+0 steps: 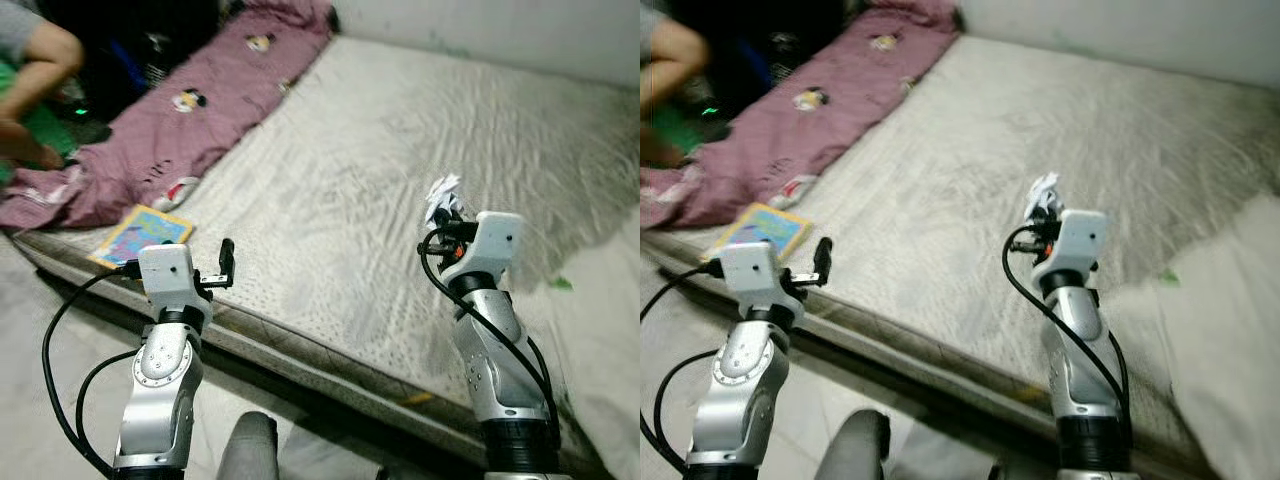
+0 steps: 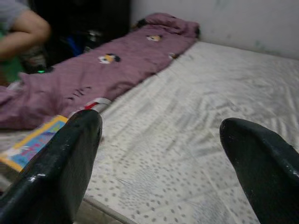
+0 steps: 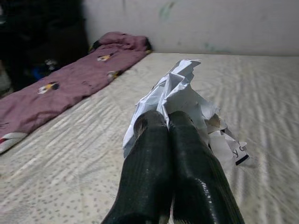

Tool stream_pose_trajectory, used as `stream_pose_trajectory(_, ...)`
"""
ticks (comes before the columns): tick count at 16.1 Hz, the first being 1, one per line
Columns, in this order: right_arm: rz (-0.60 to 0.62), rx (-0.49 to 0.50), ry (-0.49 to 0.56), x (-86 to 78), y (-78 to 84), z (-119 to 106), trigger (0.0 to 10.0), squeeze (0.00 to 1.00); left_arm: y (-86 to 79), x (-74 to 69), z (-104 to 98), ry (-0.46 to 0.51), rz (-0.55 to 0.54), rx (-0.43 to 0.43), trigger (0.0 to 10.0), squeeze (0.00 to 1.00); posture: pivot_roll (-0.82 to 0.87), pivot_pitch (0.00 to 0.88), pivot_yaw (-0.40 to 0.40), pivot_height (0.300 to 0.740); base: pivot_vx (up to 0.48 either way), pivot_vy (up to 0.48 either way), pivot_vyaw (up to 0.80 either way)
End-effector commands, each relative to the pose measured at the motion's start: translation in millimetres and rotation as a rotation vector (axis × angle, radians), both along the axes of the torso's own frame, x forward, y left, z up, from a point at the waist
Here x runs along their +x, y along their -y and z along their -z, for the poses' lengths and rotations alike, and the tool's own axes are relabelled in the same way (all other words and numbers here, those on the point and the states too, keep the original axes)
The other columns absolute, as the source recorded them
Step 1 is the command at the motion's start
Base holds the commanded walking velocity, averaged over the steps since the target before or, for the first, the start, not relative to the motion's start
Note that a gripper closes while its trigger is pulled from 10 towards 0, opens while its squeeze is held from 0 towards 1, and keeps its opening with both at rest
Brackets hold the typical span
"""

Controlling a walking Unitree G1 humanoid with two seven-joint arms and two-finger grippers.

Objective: Clean up the room

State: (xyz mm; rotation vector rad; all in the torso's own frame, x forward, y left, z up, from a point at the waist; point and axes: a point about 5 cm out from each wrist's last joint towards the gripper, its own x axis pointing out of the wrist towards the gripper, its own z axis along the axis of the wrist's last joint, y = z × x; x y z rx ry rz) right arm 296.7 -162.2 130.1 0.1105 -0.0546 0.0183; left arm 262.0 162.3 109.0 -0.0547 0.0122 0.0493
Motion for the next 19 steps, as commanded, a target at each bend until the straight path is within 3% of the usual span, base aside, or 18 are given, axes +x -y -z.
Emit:
stream_pose_trajectory(1,-0.004,0.002,0.004,1.2,-2.3,-0.9,10.0,0.0,-2.1,0.9,0.3,-0.008,-0.014,0.018,10.0,0.0,0.1,0.0,0.006,0.72,0.0,0.0,0.0)
stream_pose_trajectory(3,-0.002,-0.003,-0.001,0.6,-2.2,0.5,10.0,0.0,-0.9,2.5,0.2,-0.007,-0.012,0.019,10.0,0.0,0.1,0.0,0.007,0.74,0.0,0.0,0.0)
stream_pose_trajectory(7,-0.004,-0.079,-0.029,0.4,-5.9,7.5,10.0,0.0,-0.3,2.8,0.2,-0.005,-0.014,0.016,10.0,0.0,0.1,0.0,0.005,0.74,0.0,0.0,0.0)
stream_pose_trajectory(19,-0.025,-0.152,-0.028,3.1,-5.5,12.3,10.0,0.0,4.7,3.4,5.2,-0.017,0.019,-0.016,10.0,0.0,0.1,0.0,-0.005,0.74,0.0,0.0,0.0)
